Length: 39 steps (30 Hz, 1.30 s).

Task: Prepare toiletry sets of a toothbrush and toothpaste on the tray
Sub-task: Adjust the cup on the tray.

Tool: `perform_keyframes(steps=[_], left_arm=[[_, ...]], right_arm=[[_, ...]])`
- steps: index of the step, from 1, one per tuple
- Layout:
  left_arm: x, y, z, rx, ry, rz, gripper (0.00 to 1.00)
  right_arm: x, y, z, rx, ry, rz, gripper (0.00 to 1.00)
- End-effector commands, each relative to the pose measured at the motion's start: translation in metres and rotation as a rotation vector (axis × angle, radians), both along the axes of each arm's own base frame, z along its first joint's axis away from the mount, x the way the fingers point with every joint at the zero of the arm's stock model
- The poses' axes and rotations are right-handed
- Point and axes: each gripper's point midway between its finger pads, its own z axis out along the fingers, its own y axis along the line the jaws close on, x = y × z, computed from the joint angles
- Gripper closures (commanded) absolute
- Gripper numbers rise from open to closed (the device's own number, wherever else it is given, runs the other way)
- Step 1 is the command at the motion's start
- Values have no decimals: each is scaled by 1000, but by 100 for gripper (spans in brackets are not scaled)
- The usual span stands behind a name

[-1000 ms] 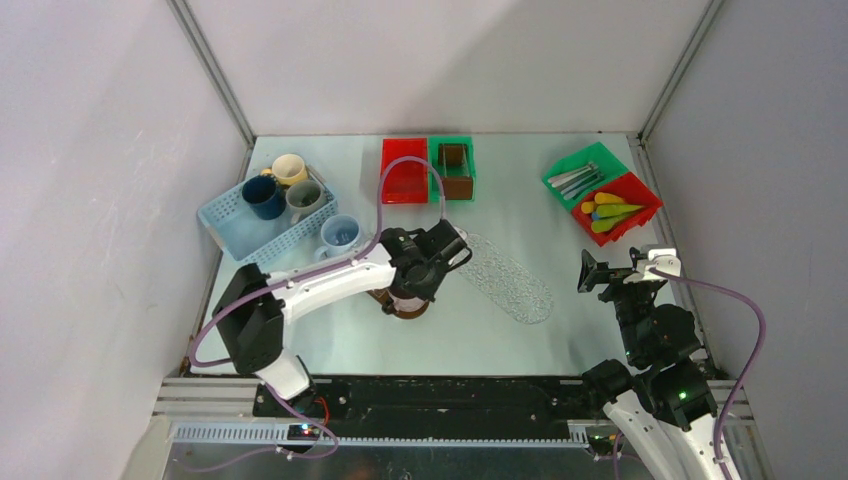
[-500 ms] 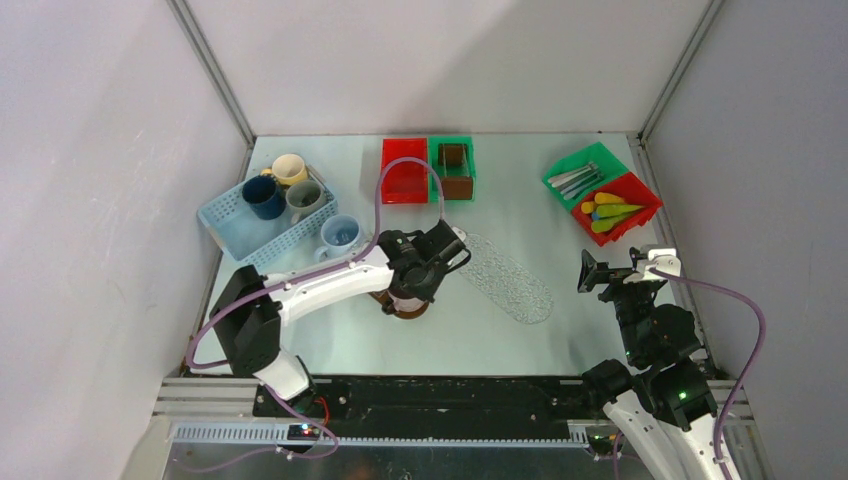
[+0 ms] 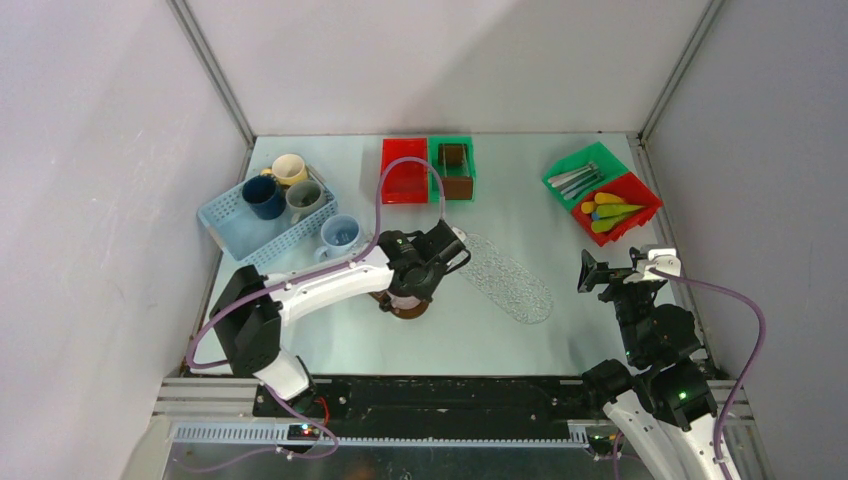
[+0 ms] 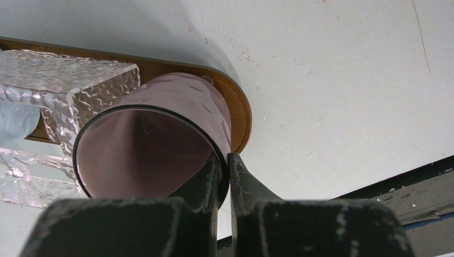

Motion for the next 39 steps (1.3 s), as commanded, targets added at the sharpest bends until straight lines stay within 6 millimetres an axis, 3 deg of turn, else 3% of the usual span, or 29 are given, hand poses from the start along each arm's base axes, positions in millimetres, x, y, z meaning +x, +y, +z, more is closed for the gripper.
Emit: perform_keyframes(steps=[1,23,29,34,39], left_arm=[[4,3,5,8,-34,-23,88],[-3,4,11,-36,-22,-39,89],[-3,5,10,-39,-18,-40,80],[-2,7,14,-38,-31,-34,62],[0,6,26,-54,-47,-26,52]], right_arm=[[1,0,4,8,-11,-5,12],[2,0,4,9,-12,-4,12],[1,0,4,9,-12,-4,12],[2,0,3,8,-9,-4,12],[2,0,3,7,-8,-4,12]])
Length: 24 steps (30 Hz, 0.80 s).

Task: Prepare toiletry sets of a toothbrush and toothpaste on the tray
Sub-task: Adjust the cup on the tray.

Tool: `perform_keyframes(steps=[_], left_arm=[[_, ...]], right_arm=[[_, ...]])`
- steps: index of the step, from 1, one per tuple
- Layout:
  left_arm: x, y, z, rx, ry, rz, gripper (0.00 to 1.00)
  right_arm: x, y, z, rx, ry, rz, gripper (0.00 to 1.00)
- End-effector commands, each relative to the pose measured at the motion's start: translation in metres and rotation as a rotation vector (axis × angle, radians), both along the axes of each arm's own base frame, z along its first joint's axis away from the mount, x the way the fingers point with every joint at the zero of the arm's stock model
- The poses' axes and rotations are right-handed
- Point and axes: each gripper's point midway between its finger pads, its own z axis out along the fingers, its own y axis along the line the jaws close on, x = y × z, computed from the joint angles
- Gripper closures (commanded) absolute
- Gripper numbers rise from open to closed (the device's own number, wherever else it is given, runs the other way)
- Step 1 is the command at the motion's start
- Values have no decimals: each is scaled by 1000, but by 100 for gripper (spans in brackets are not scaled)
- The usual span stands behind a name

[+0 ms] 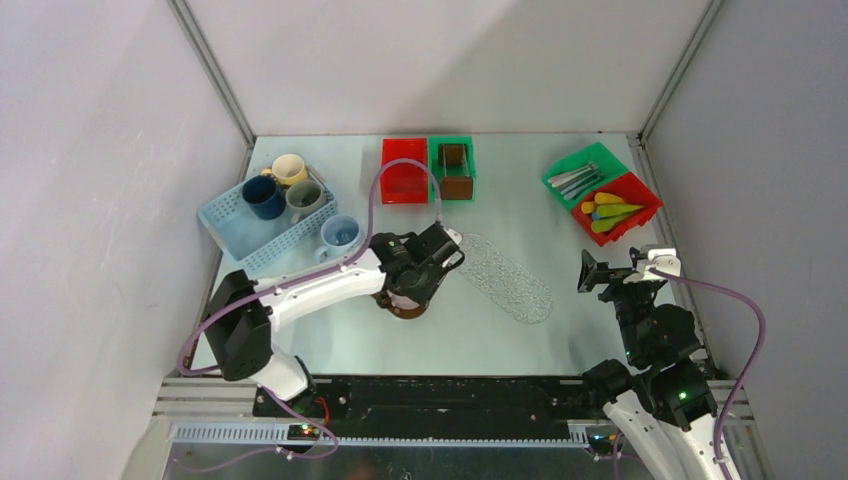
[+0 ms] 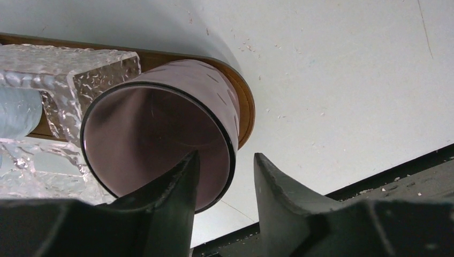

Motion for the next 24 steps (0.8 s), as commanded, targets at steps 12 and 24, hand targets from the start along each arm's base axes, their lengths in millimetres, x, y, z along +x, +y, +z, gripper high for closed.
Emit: perform_keyframes(steps=[12,24], left_arm=[[17,1,88,-163,-140,68,20],[58,84,135,-319,-276,345,0]], right_arm=[[5,3,3,5,-3,7,10],[17,15,-1,15,88,31,1]])
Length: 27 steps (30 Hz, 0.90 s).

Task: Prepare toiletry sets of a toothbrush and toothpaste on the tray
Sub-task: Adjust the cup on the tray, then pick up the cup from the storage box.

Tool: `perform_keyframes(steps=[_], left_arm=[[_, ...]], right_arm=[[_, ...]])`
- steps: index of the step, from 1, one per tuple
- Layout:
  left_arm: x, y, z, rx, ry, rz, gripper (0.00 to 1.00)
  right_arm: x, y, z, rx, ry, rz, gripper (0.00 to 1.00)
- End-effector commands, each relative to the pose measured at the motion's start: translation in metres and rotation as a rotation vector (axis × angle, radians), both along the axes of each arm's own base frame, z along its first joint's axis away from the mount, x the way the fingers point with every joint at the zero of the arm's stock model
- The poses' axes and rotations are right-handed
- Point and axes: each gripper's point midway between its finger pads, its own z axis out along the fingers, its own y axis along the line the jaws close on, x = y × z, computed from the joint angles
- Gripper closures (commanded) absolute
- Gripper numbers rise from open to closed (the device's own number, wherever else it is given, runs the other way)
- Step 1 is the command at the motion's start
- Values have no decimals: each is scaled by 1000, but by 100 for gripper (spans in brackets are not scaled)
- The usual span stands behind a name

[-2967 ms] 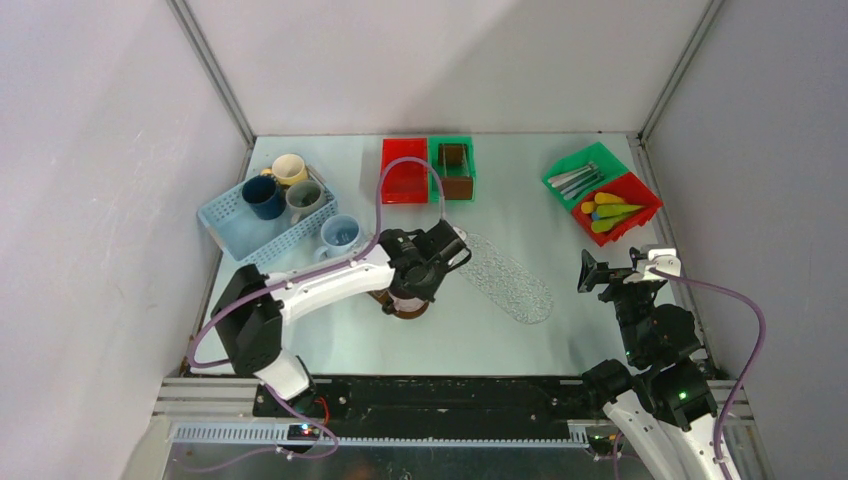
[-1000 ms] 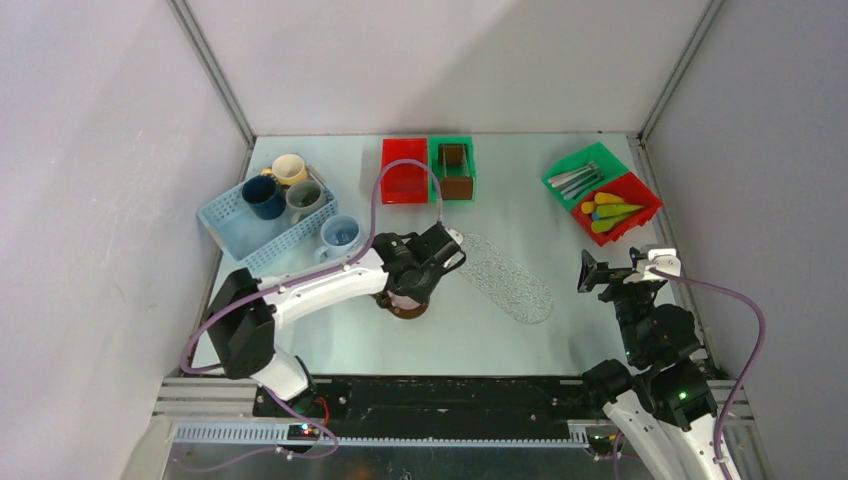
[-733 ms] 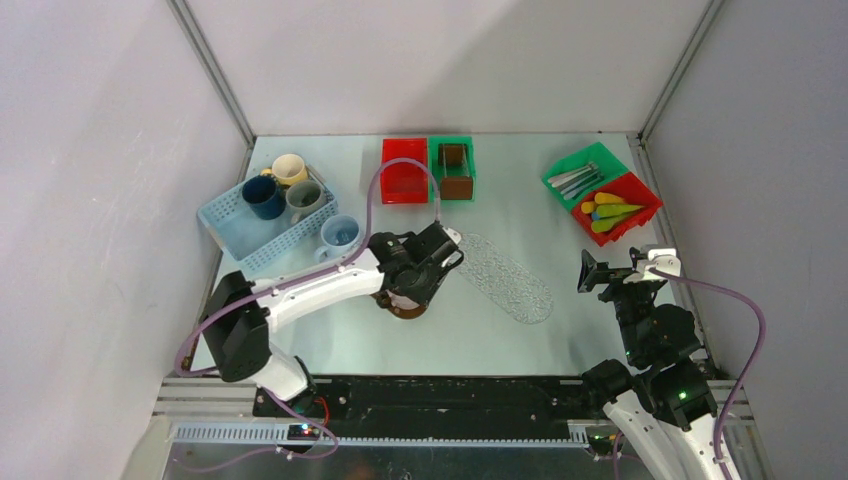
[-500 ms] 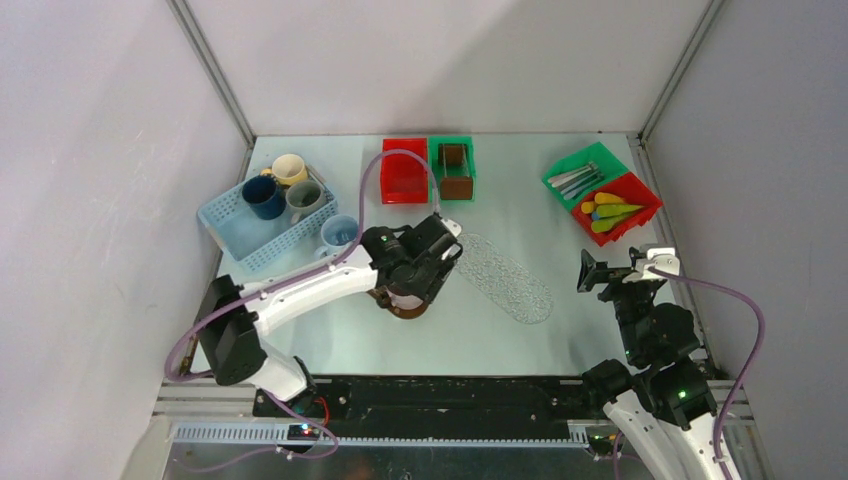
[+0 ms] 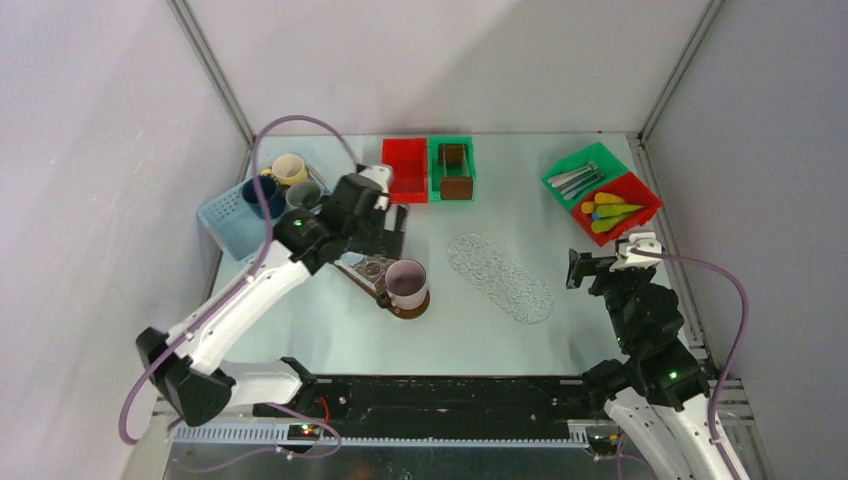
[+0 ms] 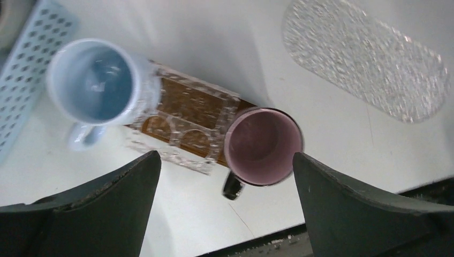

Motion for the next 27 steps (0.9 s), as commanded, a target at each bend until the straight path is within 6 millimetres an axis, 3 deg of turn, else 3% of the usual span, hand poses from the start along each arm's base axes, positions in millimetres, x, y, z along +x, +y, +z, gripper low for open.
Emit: perform_keyframes(steps=[1,8,12,20,27], left_arm=[[15,44,22,-70,-81,140,0],[33,122,39,-115,-193,392,0],[39,156,41,-161,-226,520,0],[55,196,38,-181,-250,680,0],[90,234,26,-142,-215,835,0]], right_arm=[[4,6,18,44,-4,10,1],[17,14,9,73,116,-3,0],[29,22,6,94,190,-5,1],[58,14,12,188,293,-108,1],[76,18,11,234,314,-78,1]])
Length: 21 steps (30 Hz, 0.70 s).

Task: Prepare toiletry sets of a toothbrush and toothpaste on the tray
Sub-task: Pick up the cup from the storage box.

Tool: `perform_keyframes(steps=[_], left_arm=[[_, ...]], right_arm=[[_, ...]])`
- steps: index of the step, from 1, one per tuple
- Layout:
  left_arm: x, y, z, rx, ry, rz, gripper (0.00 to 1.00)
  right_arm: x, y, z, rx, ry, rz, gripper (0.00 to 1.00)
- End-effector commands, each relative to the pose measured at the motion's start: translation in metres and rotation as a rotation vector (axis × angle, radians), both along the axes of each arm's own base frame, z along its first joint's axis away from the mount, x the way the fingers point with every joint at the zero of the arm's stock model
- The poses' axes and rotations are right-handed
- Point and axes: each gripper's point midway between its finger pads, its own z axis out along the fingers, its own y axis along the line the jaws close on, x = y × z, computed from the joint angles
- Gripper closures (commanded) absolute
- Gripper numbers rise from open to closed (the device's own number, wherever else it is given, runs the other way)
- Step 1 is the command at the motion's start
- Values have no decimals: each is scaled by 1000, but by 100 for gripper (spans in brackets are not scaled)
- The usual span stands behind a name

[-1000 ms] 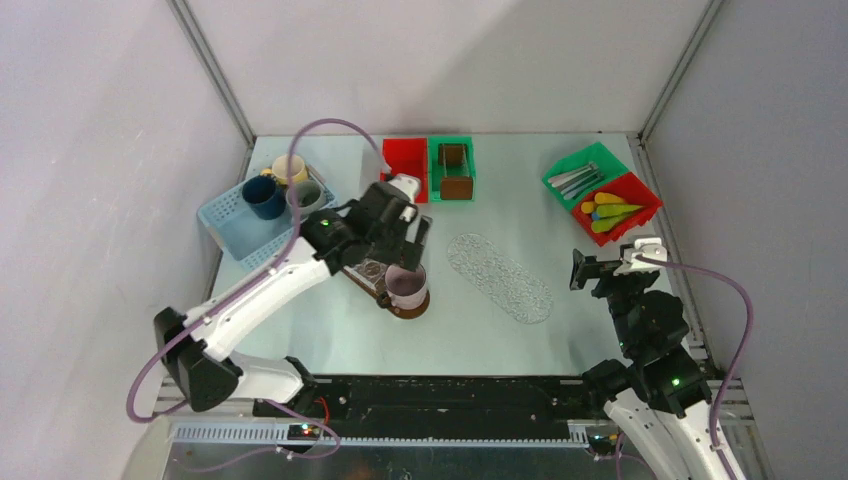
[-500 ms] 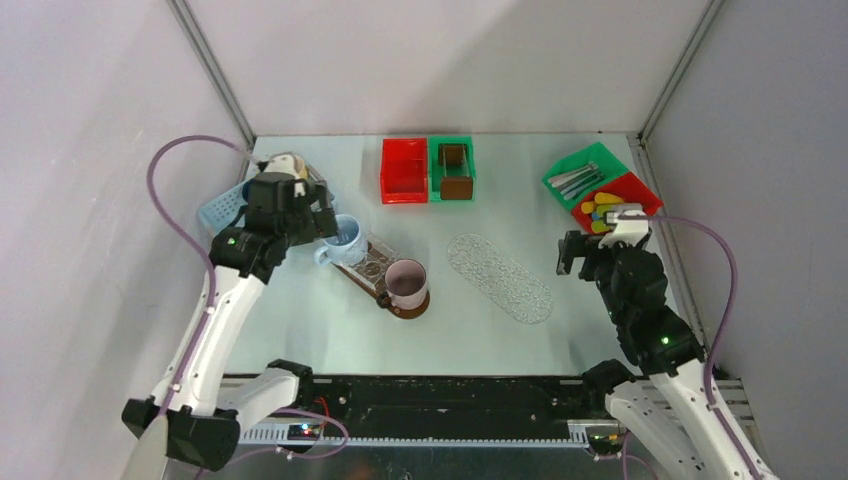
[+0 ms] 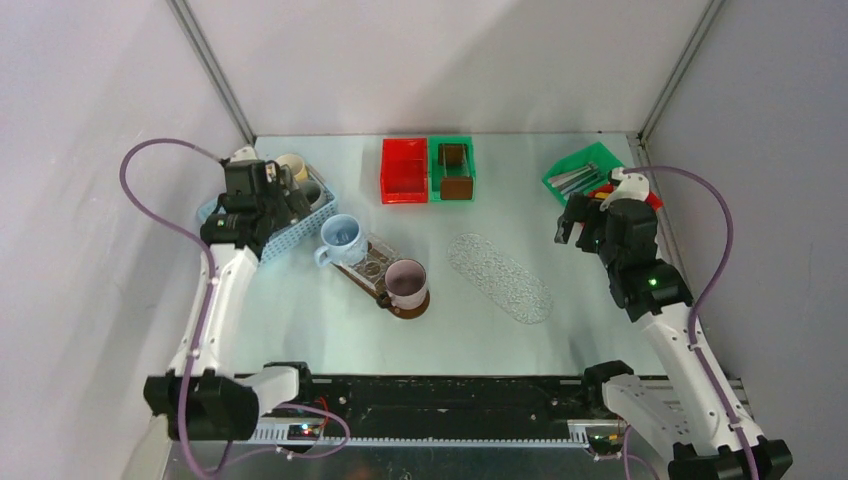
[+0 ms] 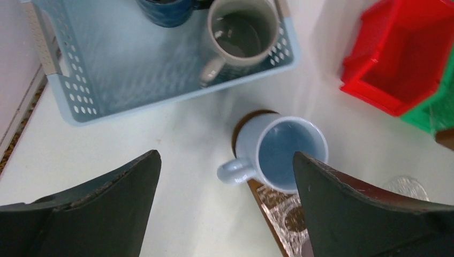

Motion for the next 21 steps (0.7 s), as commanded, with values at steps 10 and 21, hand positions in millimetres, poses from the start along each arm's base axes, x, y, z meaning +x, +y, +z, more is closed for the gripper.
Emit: perform_keyframes(steps=[10,21], left_arm=[[107,59,-22,9,93,157,17],[153,83,-85,40,280,160,41]], right_arm=[[10,-3,19,-12,-66,-2,0],[3,-11,19,-37,-100,-22,1]])
